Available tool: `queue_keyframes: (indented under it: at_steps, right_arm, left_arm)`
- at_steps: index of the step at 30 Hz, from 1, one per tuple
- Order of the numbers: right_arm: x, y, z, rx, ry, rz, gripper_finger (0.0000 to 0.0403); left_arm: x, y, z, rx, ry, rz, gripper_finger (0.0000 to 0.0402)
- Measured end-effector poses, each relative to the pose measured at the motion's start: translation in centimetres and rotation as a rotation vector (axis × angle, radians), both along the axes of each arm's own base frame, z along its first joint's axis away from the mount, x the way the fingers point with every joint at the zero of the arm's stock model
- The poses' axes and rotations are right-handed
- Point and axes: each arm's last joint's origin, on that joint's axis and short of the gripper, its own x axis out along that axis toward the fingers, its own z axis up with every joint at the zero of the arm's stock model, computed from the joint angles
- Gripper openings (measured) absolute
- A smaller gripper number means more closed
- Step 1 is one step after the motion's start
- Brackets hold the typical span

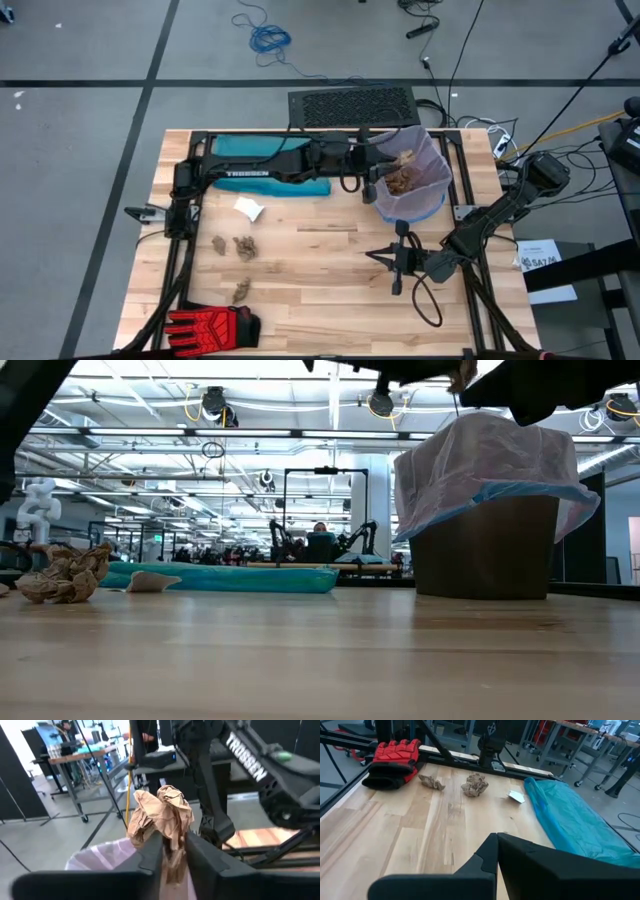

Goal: Place trash/remove bag and relplace
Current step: Put the brown napkin into the trash bin, then put the white paper into the trash bin

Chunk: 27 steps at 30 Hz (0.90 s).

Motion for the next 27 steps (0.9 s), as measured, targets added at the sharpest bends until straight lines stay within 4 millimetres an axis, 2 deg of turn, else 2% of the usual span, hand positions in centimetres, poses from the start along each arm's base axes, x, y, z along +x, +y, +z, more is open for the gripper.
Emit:
queue_keyframes:
  at_steps: [7,11,14,18,22,27]
  right_arm:
    - [0.0,0.0,-0.1,0.001,0.004,-0.001,0.0]
    - [0.0,0.0,-0.1,0.0,0.004,-0.002,0.0]
    - [0.0,0.0,-0.1,0.004,0.005,-0.002,0.0]
    - [-0.1,0.0,-0.2,0.023,0.011,-0.009,0.0]
    - [-0.1,-0.1,-0.2,0.031,0.01,-0.014,0.0]
    - [0.0,-0.1,-0.2,0.036,0.009,-0.017,0.0]
  left_arm:
    - [0.1,0.2,-0.1,0.003,0.0,0.046,0.0175]
    - [0.0,0.2,-0.2,0.017,0.03,0.053,0.019]
    - [-0.9,0.1,0.2,0.08,0.105,0.076,0.0191]
    - [-3.7,-1.0,2.1,0.163,0.269,0.151,0.0191]
    - [-8.0,-3.3,5.0,0.185,0.387,0.2,0.0191]
    - [-12.8,-5.3,6.2,0.105,0.567,0.259,0.0192]
